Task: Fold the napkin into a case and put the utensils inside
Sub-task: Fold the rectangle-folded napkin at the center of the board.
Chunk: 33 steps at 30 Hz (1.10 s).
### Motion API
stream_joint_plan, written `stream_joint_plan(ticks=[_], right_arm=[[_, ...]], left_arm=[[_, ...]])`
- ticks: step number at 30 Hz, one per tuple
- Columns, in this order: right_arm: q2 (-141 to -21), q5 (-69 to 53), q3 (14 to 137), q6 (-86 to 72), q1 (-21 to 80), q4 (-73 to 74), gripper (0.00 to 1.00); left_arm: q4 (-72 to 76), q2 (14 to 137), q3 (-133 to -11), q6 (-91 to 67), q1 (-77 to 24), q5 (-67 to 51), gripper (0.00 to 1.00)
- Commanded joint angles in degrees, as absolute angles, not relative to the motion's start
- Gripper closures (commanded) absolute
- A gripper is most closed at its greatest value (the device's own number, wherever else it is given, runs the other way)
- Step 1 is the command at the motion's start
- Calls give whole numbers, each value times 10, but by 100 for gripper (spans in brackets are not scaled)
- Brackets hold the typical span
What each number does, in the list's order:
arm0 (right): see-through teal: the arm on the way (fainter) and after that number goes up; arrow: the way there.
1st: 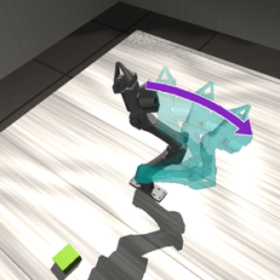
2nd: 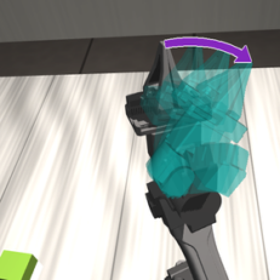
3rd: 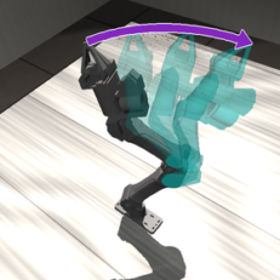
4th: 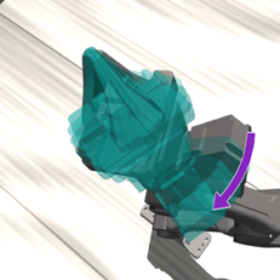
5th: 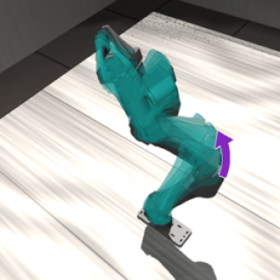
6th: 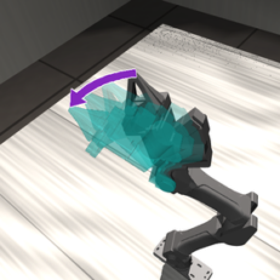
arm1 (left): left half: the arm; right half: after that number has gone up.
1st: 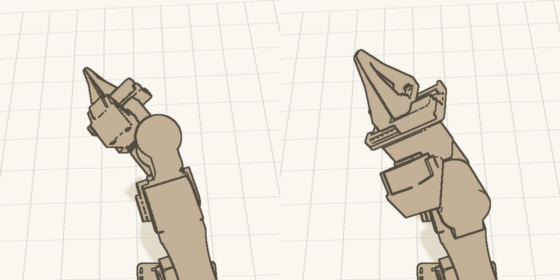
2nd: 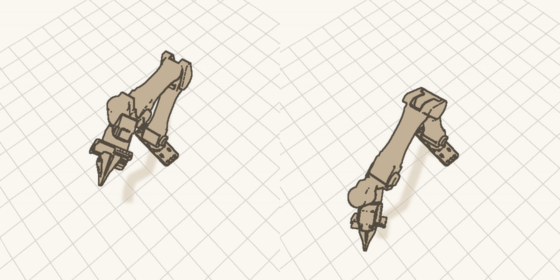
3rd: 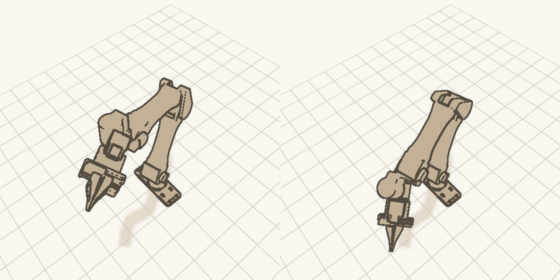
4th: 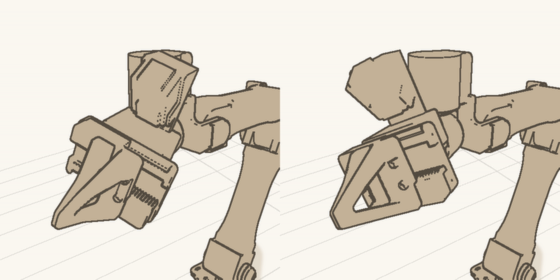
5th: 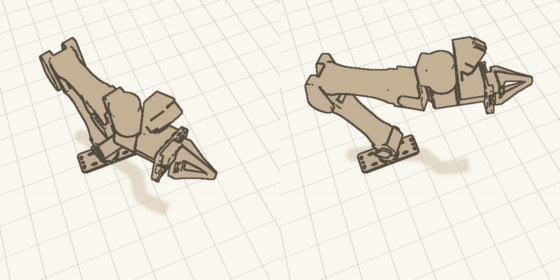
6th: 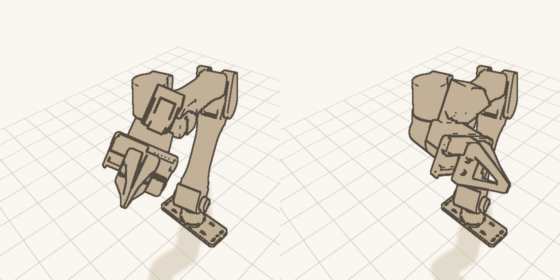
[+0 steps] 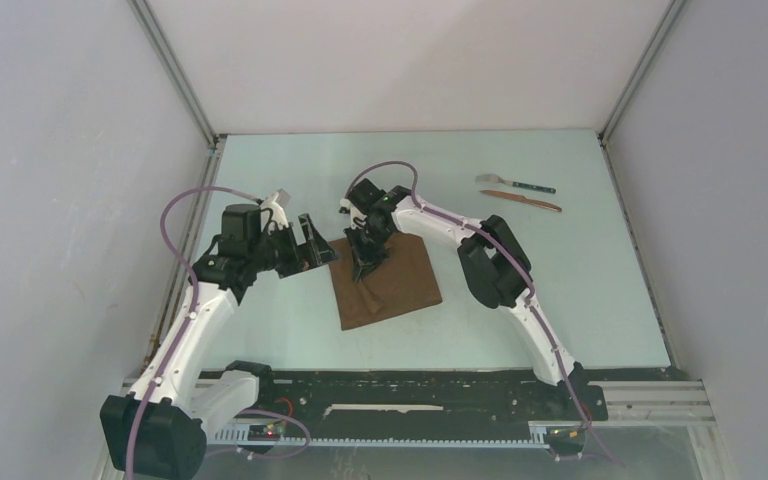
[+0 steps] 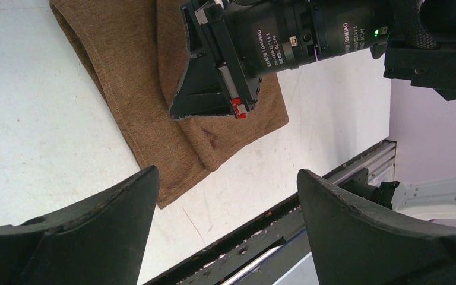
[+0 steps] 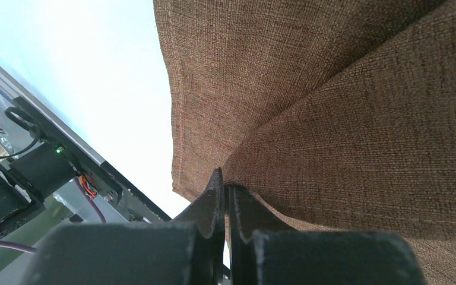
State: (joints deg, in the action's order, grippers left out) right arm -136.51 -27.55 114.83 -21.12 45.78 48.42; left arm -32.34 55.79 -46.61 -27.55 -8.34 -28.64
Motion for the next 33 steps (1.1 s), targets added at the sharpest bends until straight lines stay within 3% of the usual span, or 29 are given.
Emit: stream_joint_plan(ticks=[1,2,6,10,20,23,27,33], right_arm=[[-1368,-284,1172,-221,461,479,100],[-1368,-288,1172,-222,461,480,95],[-1354,-332,1161,-233,460,468,61],[-1292,-393,1107,-276,452,406,39],[-1185,-482,922,-284,418,295,31],[-1167,-460,884,-275,419,277,32],[-1149,-332,837,-363,386,223,34],[-1151,-298,777,-434,339,50,32]], left_arm=[[-314,545,-460,-280,-81,-288,7],[-314,545,-460,-280,-81,-289,7],[-314,544,-456,-279,-81,-285,7],[-313,539,-449,-280,-79,-272,7],[-252,550,-375,-316,-77,-257,8],[-223,568,-341,-329,-77,-259,12],[-171,593,-307,-361,-79,-278,22],[-119,622,-278,-395,-84,-284,32]])
